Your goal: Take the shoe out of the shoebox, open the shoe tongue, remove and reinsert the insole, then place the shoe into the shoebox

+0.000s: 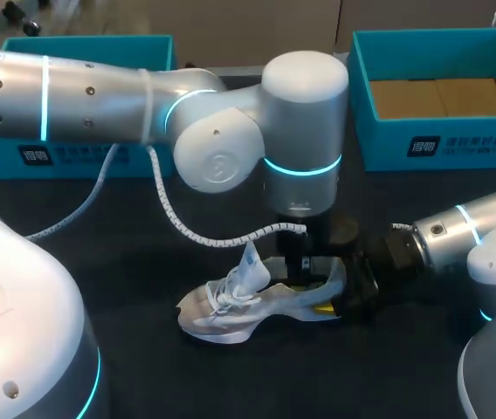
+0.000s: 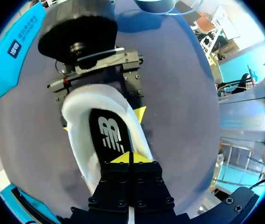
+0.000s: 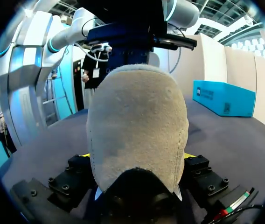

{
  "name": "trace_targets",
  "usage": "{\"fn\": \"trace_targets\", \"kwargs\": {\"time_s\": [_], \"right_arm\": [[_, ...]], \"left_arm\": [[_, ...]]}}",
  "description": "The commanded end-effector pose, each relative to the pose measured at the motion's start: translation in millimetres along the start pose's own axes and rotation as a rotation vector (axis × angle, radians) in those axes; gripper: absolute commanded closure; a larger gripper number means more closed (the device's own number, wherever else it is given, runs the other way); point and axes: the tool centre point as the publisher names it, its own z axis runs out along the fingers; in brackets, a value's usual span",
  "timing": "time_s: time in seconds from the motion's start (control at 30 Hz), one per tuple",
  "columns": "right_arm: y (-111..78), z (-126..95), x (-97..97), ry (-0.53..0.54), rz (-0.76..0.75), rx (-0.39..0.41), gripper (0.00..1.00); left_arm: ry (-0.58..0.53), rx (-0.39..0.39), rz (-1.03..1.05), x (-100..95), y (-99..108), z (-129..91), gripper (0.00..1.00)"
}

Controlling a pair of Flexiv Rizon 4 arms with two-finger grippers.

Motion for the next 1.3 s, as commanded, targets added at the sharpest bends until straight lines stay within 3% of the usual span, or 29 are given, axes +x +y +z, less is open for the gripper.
{"fn": "trace_targets", "kwargs": {"time_s": [0.03,0.43,0.47,0.5,0.57,0.77,1.3], "right_arm": [[0.4,0.3,1.2,-0.001,-0.001,0.002,1.0],[0.4,0.3,1.2,-0.001,-0.001,0.002,1.0],[0.4,0.3,1.2,-0.001,-0.001,0.002,1.0],[0.4,0.3,1.2,-0.001,-0.001,0.002,1.0],[0.4,0.3,1.2,-0.001,-0.001,0.002,1.0],[0.4,0.3,1.2,-0.001,-0.001,0.002,1.0],[0.4,0.3,1.2,-0.001,-0.001,0.002,1.0]], "left_arm": [[0.022,0.009,-0.002,0.6,8.4,5.4,1.0],[0.046,0.003,0.002,10.6,9.7,16.5,1.0],[0.029,0.005,0.004,11.5,9.3,17.8,0.95],[0.022,0.003,0.005,12.2,8.8,19.3,0.81],[0.005,-0.001,0.001,12.1,7.5,22.1,0.69],[-0.044,-0.007,-0.014,8.6,3.8,31.1,0.6],[-0.184,-0.022,-0.069,-11.1,-1.4,45.1,0.56]]}}
